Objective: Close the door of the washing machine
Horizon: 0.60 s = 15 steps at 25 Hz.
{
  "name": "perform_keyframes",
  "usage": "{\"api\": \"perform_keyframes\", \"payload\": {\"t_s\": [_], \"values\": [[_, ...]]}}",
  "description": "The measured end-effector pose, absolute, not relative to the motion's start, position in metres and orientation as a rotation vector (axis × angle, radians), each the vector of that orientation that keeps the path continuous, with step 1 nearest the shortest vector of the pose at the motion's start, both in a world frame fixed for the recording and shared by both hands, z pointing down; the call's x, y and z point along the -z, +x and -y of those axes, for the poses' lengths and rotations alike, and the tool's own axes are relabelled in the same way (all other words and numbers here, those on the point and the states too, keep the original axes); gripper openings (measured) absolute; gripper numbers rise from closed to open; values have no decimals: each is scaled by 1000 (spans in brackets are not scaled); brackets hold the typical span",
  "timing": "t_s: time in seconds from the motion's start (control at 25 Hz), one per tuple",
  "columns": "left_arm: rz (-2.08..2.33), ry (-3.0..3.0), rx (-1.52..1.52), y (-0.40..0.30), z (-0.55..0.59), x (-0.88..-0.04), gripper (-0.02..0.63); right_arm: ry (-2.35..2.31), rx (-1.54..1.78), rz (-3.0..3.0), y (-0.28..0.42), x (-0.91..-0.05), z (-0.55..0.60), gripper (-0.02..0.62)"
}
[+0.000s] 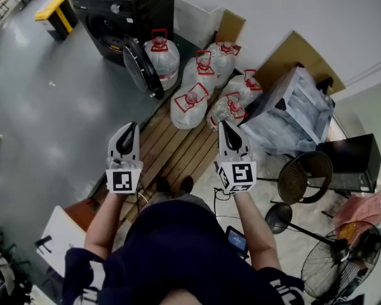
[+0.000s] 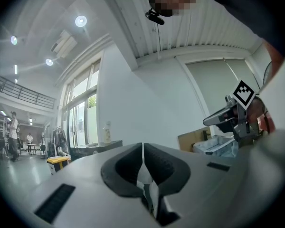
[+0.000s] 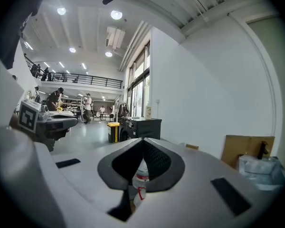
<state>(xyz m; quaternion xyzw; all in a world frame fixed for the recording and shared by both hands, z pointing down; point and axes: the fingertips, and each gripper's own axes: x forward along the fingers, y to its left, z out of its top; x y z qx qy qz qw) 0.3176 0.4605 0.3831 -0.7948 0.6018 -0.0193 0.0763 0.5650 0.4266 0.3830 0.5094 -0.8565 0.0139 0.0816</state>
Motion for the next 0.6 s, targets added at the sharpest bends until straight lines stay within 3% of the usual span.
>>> {"api": "perform_keyframes", "payload": {"t_s": [0.28,0.4,0.6], "values": [[-1757,-2411,14,325,-459,-379,44,1524,-59,2556,571,-386,-427,20],[-1753,-2439,37,327,-458,-384,142,1518,-71,2550,575,-389,-430,20],[-1712,-2460,68,333,-451,-388,227,1514,-97,2537,583,-397,-431,20]]}}
